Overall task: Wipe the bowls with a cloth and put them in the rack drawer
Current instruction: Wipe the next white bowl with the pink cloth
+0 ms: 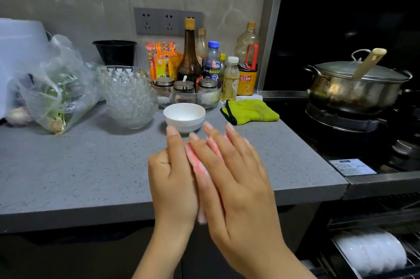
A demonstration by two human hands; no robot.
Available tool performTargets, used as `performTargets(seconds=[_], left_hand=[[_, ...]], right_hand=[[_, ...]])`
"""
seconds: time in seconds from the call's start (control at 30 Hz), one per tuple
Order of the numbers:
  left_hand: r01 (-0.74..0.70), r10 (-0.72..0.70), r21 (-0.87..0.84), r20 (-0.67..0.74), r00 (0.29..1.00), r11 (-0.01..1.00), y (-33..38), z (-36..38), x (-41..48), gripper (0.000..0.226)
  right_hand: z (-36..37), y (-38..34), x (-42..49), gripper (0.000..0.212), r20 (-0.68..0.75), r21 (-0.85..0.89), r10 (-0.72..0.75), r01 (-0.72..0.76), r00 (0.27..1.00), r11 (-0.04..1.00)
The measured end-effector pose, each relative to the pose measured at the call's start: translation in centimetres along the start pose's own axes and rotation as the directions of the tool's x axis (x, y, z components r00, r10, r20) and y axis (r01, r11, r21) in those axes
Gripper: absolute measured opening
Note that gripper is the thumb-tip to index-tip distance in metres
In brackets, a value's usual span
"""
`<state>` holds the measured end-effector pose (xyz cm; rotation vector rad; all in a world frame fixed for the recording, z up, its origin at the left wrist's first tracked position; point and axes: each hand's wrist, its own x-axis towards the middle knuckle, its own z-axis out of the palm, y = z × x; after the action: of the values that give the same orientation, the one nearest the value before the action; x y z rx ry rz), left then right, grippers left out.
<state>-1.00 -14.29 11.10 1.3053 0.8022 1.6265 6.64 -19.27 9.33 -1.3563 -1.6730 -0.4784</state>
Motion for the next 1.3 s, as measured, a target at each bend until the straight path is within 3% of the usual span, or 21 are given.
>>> performTargets(seconds=[0.13,0.3,0.37,0.4,0.53,0.6,0.67,0.77,0.87,1.0,1.17,1.23,1.3], left_hand=[[0.078,-0.075,-0.072,0.042,0.996,0.994,0.2,-0.6,0.4,0.049],[0.16,-0.14,-0.159,0.133,0.981,0.974,0.7,-1.5,1.0,0.053],[0.184,-0.16,-0.172,0.144,0.977,0.968,0.5,-1.7,1.3,0.058],[0.191,-0.166,-0.162,0.158,0.973,0.968,0.4,-1.8,1.5,0.057],[0.065,-0.084,0.068,0.327,0.941,0.996,0.2,-2.3,2.4,0.057],[-0.073,-0.045,0.212,0.502,0.863,0.974,0.2,-2.3,2.8,0.072],[-0.201,-0.017,0.321,0.566,0.824,0.926,0.3,-2.0,3.1,0.084],[-0.33,0.117,0.356,0.506,0.855,0.874,0.2,-1.3,3.1,0.087],[-0.308,0.202,0.287,0.345,0.917,0.907,0.3,-0.8,2.1,0.07],[-0.082,0.069,0.088,0.142,0.987,0.993,-0.5,-0.7,1.7,0.057],[-0.047,0.047,0.034,0.002,0.999,0.998,-1.2,0.2,0.6,0.065],[-0.025,0.025,0.021,0.004,1.0,0.999,-0.8,0.4,0.3,0.063],[0.013,-0.013,-0.007,0.01,1.0,1.0,-0.4,0.3,0.3,0.068]], right_hand=[[-0.8,0.8,0.9,0.042,0.031,0.305,0.135,-0.138,0.99,0.942],[-1.2,1.9,1.6,0.049,0.227,0.6,0.385,-0.439,0.895,0.668],[-1.4,2.4,1.9,0.062,0.333,0.69,0.414,-0.519,0.847,0.505],[-1.5,2.6,2.2,0.064,0.36,0.7,0.405,-0.53,0.841,0.478],[-2.1,3.1,3.2,0.064,0.397,0.639,0.374,-0.545,0.838,0.542],[-2.3,3.0,3.5,0.061,0.367,0.539,0.304,-0.467,0.879,0.701],[-2.3,2.8,3.6,0.056,0.332,0.417,0.241,-0.371,0.912,0.83],[-2.0,2.3,3.7,0.056,0.268,0.393,0.254,-0.347,0.929,0.852],[-1.6,2.3,3.2,0.054,0.191,0.408,0.285,-0.341,0.939,0.847],[-0.8,1.3,1.6,0.038,0.039,0.312,0.184,-0.187,0.982,0.931],[0.4,0.2,0.2,0.047,0.014,-0.003,0.007,-0.007,1.0,1.0],[0.0,0.6,0.7,0.045,0.002,0.041,0.004,-0.004,1.0,0.999],[-0.6,1.1,1.3,0.044,0.02,0.239,0.099,-0.101,0.995,0.966]])
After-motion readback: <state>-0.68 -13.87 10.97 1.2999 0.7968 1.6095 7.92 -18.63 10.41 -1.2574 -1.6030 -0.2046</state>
